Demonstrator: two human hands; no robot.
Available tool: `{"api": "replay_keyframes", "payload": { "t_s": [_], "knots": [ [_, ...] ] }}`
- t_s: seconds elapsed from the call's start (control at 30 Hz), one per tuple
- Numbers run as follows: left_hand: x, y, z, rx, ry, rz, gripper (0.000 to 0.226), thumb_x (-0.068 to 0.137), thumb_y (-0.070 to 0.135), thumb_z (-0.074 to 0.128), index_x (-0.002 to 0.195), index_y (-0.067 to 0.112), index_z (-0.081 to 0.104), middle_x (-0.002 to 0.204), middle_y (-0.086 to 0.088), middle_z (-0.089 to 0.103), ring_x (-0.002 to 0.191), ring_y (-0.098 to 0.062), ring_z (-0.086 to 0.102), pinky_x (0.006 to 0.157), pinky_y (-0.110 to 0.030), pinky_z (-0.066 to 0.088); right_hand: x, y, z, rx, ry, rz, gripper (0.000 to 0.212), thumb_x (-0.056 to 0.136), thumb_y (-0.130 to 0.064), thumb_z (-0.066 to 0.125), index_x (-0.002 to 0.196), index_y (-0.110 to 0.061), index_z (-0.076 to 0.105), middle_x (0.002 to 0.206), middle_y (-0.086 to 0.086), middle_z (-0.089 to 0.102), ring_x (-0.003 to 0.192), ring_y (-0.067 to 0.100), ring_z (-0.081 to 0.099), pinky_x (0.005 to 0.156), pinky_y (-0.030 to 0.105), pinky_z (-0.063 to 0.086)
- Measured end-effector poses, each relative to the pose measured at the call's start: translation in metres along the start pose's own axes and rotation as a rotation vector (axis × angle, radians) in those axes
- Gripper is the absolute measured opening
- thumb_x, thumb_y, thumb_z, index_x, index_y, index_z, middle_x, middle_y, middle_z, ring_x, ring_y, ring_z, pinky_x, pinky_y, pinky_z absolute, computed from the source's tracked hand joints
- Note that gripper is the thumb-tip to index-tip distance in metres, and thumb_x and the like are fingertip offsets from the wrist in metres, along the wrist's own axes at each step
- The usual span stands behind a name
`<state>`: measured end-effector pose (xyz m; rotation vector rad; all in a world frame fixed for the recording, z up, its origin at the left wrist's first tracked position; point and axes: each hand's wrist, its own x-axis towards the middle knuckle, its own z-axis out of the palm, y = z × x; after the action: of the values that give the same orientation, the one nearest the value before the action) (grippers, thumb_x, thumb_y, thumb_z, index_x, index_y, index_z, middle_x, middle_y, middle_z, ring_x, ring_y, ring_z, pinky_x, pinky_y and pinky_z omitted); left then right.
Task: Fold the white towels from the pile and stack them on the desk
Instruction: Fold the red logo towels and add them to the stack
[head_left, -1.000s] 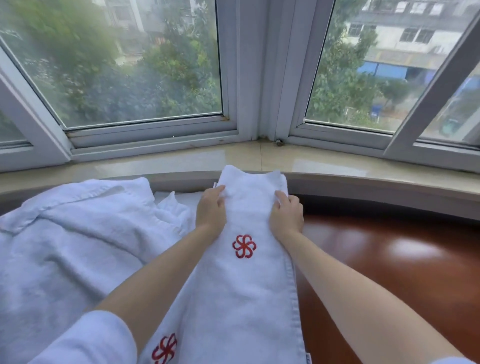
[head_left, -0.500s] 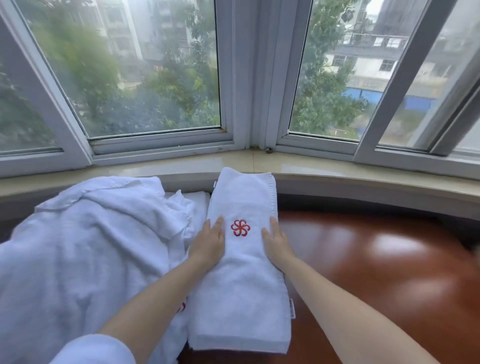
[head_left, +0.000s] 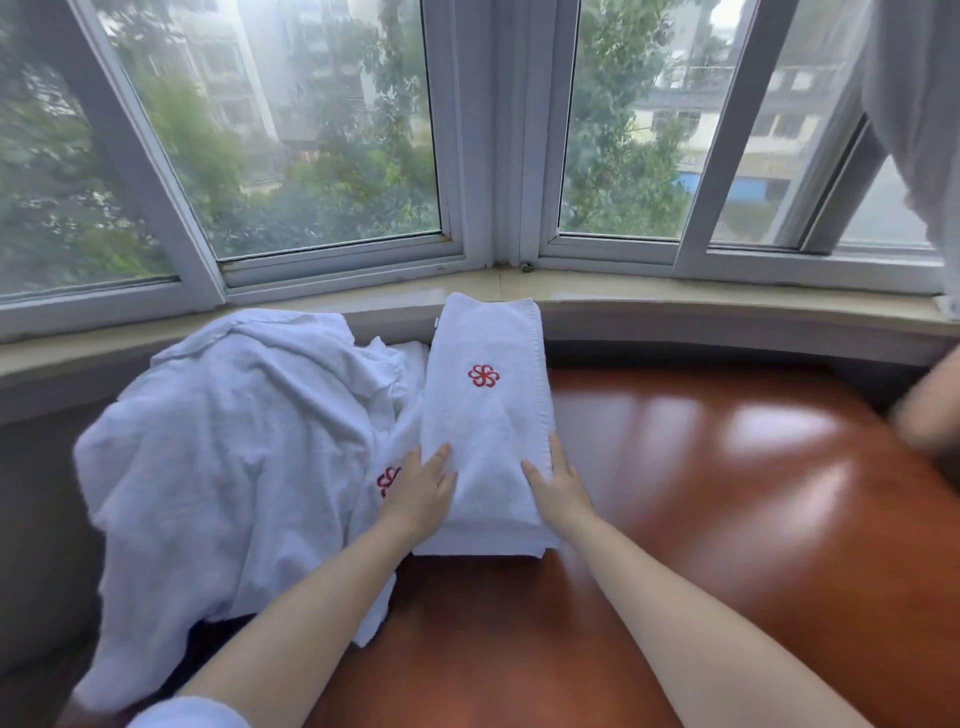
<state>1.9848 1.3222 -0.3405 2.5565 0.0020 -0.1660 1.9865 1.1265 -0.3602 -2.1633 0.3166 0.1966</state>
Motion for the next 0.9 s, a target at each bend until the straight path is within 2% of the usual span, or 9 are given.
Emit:
{"api": "replay_keyframes", "payload": {
  "t_s": [0.07,0.17,0.3,0.4,0.53,0.7,0.73,0.8,0.9],
  "knots": [
    [-0.013,-0.006,-0.005,0.02,-0.014,0.032,0.048,0.101,0.029,0.042,0.148,0.019,0.037,0.147,-0.015,0.032,0.136,-0.027,0.033,0.108,-0.032,0.028,-0.016,-0.005,-0.001,-0.081,0.051,0.011,0.065,0.094,-0.05,0.043,0.151,-0.034,0.015,0.143,0.009,0.039,0.129,0.032,0.041,0.103,0.04,0.035],
    [-0.03,-0.009,-0.02,0.053,0.008,0.052,0.043,0.1,0.026,0.042,0.14,0.014,0.045,0.139,-0.013,0.046,0.129,-0.027,0.043,0.103,-0.033,0.034,-0.04,-0.021,-0.001,-0.268,0.211,-0.027,0.058,0.093,-0.044,0.046,0.145,-0.024,0.031,0.141,0.008,0.038,0.127,0.031,0.038,0.102,0.041,0.035],
    [-0.037,-0.016,-0.055,0.205,0.194,0.042,0.026,0.094,0.018,0.045,0.109,0.009,0.064,0.113,-0.008,0.062,0.112,-0.028,0.054,0.088,-0.036,0.046,-0.054,-0.056,0.005,-0.364,0.31,-0.16,0.048,0.093,-0.038,0.047,0.139,-0.023,0.041,0.146,0.004,0.035,0.131,0.025,0.034,0.108,0.04,0.029],
    [-0.04,-0.032,-0.083,0.295,0.348,-0.044,0.026,0.093,0.017,0.046,0.111,0.011,0.064,0.115,-0.005,0.059,0.115,-0.027,0.05,0.086,-0.035,0.045,-0.059,-0.086,0.016,-0.359,0.239,-0.254,0.043,0.094,-0.036,0.046,0.135,-0.022,0.048,0.141,0.003,0.042,0.129,0.023,0.037,0.106,0.037,0.029],
    [-0.041,-0.064,-0.118,0.27,0.422,-0.231,0.036,0.092,0.018,0.049,0.128,0.016,0.055,0.132,-0.008,0.046,0.121,-0.029,0.043,0.093,-0.038,0.043,-0.064,-0.12,0.043,-0.357,0.058,-0.374,0.04,0.096,-0.033,0.045,0.134,-0.019,0.048,0.14,0.003,0.044,0.127,0.023,0.041,0.103,0.037,0.034],
    [-0.035,-0.097,-0.158,0.379,0.467,-0.409,0.069,0.089,0.037,0.058,0.146,0.021,0.022,0.15,-0.013,0.015,0.131,-0.032,0.028,0.101,-0.04,0.037,-0.064,-0.152,0.081,-0.274,-0.102,-0.421,0.039,0.097,-0.03,0.045,0.134,-0.018,0.049,0.139,0.002,0.044,0.124,0.021,0.046,0.101,0.038,0.042],
    [-0.032,-0.102,-0.163,0.344,0.468,-0.434,0.073,0.09,0.041,0.058,0.147,0.019,0.018,0.15,-0.014,0.016,0.131,-0.033,0.029,0.101,-0.041,0.037,-0.063,-0.156,0.087,-0.26,-0.122,-0.424,0.039,0.097,-0.03,0.045,0.133,-0.018,0.049,0.139,0.002,0.044,0.123,0.021,0.047,0.099,0.039,0.044],
    [-0.027,-0.109,-0.173,0.258,0.487,-0.477,0.07,0.092,0.043,0.057,0.146,0.013,0.024,0.145,-0.014,0.029,0.129,-0.033,0.035,0.098,-0.043,0.04,-0.061,-0.163,0.099,-0.253,-0.147,-0.431,0.037,0.097,-0.028,0.045,0.132,-0.018,0.05,0.137,0.002,0.044,0.119,0.021,0.05,0.094,0.039,0.047],
    [-0.019,-0.116,-0.187,0.291,0.478,-0.454,0.038,0.099,0.03,0.047,0.131,0.009,0.048,0.133,-0.013,0.05,0.122,-0.032,0.048,0.093,-0.041,0.044,-0.056,-0.174,0.107,-0.249,-0.165,-0.435,0.036,0.097,-0.027,0.043,0.131,-0.018,0.05,0.135,0.001,0.047,0.105,0.022,0.057,0.082,0.034,0.049]
  ]
}}
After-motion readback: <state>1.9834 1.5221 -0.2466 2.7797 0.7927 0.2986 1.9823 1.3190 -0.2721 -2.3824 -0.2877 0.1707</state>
